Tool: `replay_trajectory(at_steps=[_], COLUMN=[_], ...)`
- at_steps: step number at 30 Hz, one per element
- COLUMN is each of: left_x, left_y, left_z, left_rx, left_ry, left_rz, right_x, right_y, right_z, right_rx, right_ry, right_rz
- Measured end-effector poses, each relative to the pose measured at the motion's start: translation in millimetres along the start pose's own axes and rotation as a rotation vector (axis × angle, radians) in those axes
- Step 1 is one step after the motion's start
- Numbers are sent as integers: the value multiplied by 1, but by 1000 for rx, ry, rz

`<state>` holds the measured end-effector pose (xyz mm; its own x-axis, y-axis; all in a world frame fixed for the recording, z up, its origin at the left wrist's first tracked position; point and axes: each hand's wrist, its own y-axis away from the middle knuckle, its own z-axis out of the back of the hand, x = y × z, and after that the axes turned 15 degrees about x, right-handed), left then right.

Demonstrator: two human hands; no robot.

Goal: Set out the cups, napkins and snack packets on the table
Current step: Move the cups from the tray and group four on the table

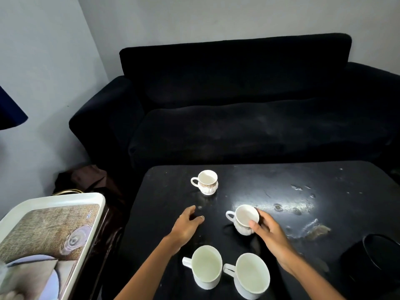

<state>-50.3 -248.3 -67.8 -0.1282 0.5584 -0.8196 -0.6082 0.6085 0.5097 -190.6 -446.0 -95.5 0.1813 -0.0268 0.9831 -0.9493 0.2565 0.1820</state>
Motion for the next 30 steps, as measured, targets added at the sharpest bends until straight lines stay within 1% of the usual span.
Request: replay_trajectory(at_steps=[4,6,8,12,17,30], left_x=[0,-2,-5,-8,-2,2], left_y=[-21,-32,-42,-58,-66,-69], left_z=[-1,-4,-7,-15,-22,-21], left_rx=[-72,-93,-83,-8,-8,20], left_ry=[-101,-215,-268,-271,-324,-299], left_rz=[-5,-19,-5,51,75,74], right_x=[2,4,5,9,9,11], right_y=[-31,-48,-64,-91,-109,-125], right_z=[0,1,3,7,10,-3], right_rx=[-121,-141,-154,-178,-178,-155], right_ry=[-61,-66,-59,-22,-16,-9], right_rz=[14,12,13,32,26,19])
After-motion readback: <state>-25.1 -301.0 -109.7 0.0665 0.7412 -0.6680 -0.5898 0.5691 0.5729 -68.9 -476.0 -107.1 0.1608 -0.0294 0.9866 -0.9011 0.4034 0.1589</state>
